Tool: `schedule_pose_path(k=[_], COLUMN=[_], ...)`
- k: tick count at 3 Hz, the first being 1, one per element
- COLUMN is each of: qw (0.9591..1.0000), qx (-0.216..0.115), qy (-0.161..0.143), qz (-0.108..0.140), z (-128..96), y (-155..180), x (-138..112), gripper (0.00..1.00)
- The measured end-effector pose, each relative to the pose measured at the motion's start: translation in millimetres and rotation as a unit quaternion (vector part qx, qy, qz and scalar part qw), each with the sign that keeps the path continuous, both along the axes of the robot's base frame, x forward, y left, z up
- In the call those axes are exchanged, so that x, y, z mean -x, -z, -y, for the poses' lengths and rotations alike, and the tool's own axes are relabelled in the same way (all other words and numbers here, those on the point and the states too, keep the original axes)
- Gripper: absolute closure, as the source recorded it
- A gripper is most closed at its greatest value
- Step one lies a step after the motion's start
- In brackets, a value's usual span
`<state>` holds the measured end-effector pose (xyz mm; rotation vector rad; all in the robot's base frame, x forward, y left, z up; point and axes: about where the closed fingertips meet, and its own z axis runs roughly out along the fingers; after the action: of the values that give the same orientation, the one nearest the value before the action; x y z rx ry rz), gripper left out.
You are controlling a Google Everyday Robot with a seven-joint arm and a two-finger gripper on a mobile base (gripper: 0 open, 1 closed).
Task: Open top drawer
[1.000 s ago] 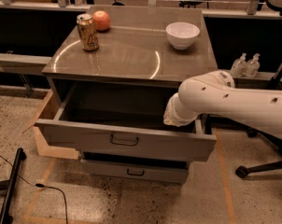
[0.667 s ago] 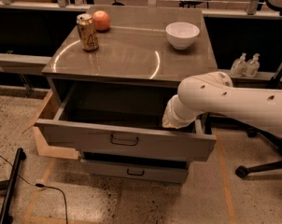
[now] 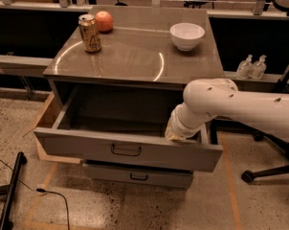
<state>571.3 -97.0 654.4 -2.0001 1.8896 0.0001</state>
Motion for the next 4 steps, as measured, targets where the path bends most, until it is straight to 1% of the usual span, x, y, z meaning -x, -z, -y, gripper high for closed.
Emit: schedule_pose_path(k=[1,2,3,4], qw=[0.9992,0.9972,0.9952,0.9953], qx=[-0.008,-0.019,-0.027,-0.034], qy=[-0.008,-0.009,-0.008,-0.01], qz=[-0.038,-0.072,-0.093,-0.09], z=[-4.7,-10.7,-16.8,-19.1], y=[8.9,14.5,15.3,-0.1], x=[24.9,51.0,68.6,75.0], gripper=[1.0,1.0,1.0,1.0])
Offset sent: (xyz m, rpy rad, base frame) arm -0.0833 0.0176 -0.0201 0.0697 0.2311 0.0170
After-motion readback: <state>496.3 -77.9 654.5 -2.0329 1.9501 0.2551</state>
